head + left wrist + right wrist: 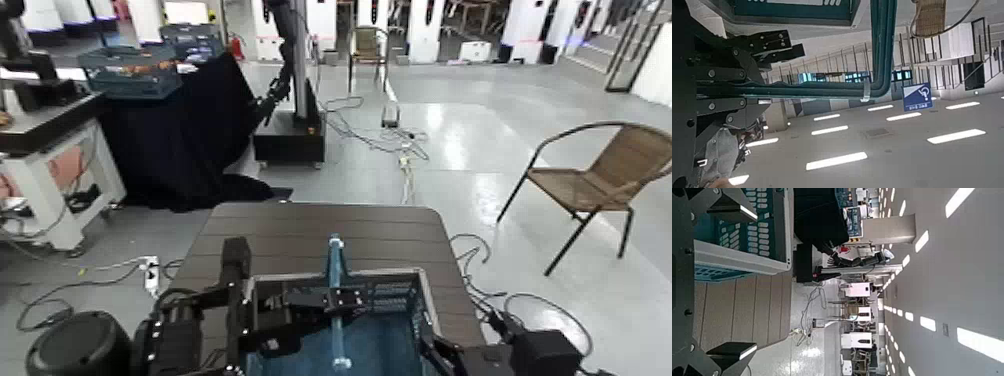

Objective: Place the crate on the table.

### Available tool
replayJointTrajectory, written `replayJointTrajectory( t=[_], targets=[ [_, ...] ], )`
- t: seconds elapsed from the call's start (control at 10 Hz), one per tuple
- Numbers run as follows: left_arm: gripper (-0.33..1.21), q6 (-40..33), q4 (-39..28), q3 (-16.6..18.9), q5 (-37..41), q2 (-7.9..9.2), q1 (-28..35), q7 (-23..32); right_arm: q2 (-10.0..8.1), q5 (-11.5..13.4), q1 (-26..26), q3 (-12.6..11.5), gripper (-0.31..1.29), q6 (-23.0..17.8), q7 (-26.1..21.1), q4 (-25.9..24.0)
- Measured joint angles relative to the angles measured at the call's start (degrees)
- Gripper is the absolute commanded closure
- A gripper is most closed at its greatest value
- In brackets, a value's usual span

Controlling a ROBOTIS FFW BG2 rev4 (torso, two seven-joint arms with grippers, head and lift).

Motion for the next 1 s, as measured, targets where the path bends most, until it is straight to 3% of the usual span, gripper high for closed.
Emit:
replayJointTrajectory(
  t=[0.5,1.0],
  targets=[
    [1.19,1.3,7.5,-2.2,-4.3,-0.92,-5.8,-0.8,-0.03,-0.2,-0.1,0.1,0.15,-0.3,0.1,0.3],
    [1.19,-1.3,14.3,-4.7,-19.3,-1.87,-12.5,-11.6,-0.42,-1.1,-0.7,0.3,0.15,-0.6,0.3,0.9]
  ],
)
